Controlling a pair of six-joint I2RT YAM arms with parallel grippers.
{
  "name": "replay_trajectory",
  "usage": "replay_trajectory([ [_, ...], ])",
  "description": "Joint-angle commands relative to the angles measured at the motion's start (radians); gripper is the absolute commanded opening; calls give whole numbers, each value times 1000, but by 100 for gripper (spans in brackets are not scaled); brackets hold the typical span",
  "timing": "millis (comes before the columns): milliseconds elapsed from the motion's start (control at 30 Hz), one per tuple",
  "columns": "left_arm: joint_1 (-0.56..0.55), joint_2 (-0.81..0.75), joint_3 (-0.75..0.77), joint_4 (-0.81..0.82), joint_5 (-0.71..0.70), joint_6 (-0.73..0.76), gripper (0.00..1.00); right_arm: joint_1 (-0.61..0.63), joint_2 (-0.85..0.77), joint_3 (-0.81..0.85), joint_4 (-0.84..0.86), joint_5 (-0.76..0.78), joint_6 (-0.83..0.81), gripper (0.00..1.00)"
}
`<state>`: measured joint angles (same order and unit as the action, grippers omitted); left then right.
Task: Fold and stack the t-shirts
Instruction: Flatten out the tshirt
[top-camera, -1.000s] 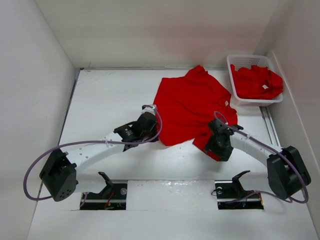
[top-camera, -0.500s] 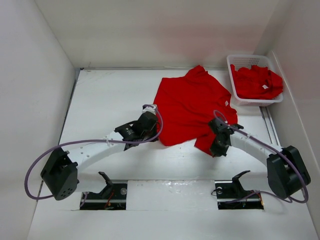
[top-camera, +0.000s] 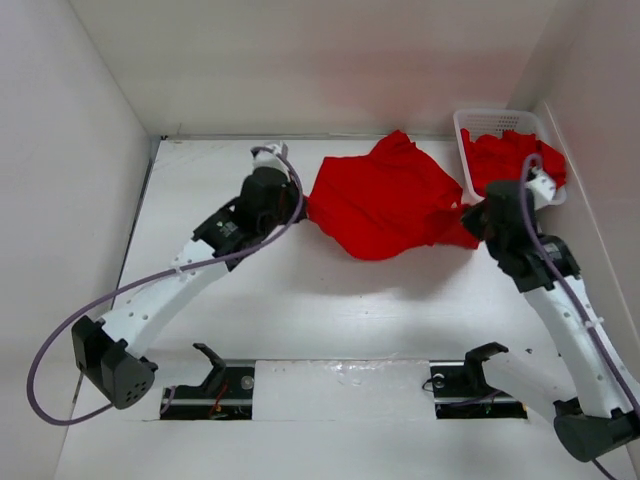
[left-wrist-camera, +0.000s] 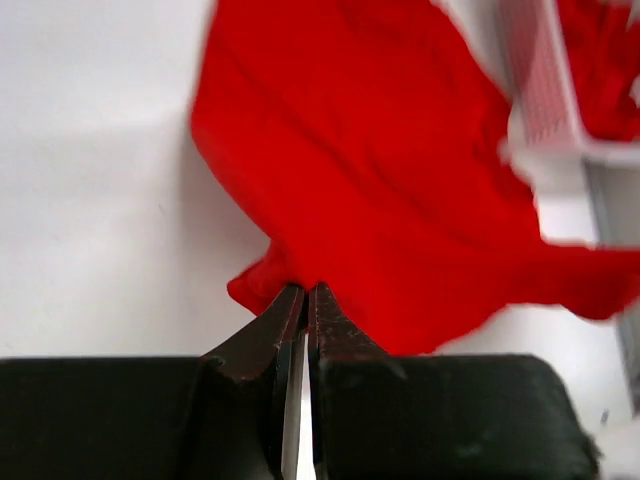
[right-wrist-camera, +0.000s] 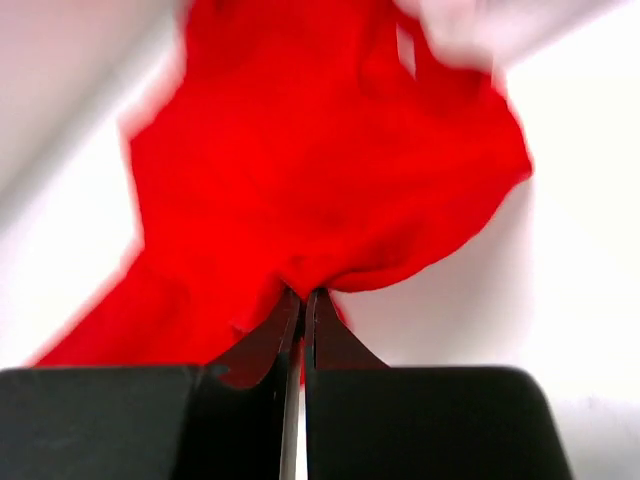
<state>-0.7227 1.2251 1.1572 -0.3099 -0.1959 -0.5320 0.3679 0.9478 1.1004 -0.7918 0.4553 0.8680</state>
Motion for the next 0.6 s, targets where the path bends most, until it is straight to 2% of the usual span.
replay_trajectory([
  [0, 65, -33, 146, 2, -59, 3, 0, -66, -27, 165, 28, 124, -105, 0],
  [67, 65, -42, 224, -27, -184, 3, 0, -110, -27, 273, 37, 138, -165, 0],
  [367, 65, -144, 366, 49, -382, 144, 0, -216, -37, 585, 85, 151, -332, 0],
  [567, 65, -269, 392, 130, -349, 291, 0, -216, -69, 736, 136, 204, -388, 0],
])
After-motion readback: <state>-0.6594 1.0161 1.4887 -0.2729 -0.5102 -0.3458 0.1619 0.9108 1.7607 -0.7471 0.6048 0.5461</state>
